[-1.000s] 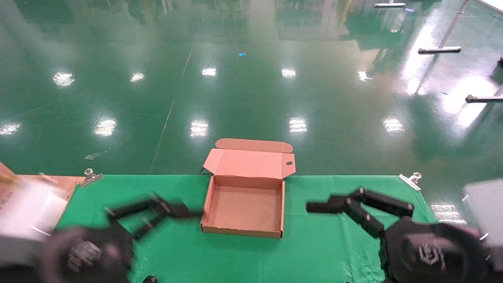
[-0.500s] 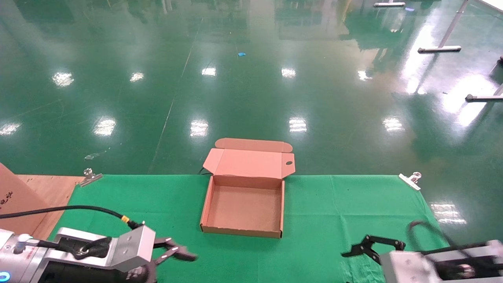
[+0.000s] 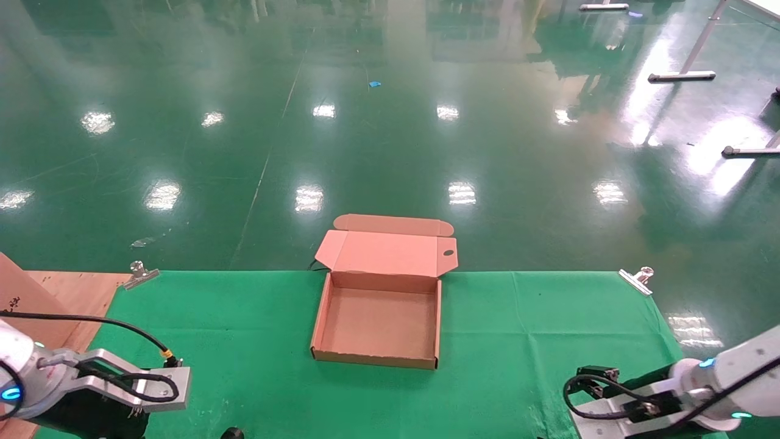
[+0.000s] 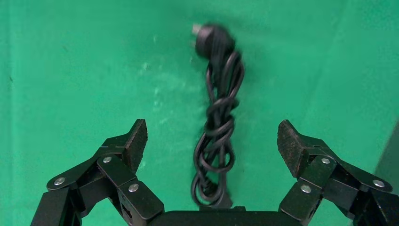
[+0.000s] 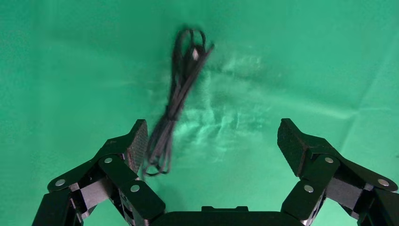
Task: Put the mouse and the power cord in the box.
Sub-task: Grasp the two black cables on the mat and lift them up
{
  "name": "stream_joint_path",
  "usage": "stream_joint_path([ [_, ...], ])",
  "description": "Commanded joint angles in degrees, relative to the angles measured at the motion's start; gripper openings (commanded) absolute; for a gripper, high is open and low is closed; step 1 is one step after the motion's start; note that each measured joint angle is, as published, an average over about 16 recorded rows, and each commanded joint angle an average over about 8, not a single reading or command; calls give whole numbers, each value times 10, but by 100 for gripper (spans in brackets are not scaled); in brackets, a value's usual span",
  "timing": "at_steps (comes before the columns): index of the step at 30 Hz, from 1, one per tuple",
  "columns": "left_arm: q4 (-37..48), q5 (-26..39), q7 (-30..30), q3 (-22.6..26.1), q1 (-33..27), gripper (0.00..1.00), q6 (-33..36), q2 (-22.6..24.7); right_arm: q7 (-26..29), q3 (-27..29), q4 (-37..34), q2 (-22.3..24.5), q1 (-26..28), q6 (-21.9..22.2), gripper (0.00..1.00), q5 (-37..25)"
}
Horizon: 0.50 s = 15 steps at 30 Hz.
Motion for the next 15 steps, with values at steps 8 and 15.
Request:
stream_joint_path([
  [8, 129, 33, 56, 19, -8, 100, -44, 56, -89, -13, -180, -72, 24, 61, 100, -23],
  [15, 193, 34, 88, 19, -15, 100, -66, 74, -137, -11, -267, -95, 36, 70, 88, -16],
])
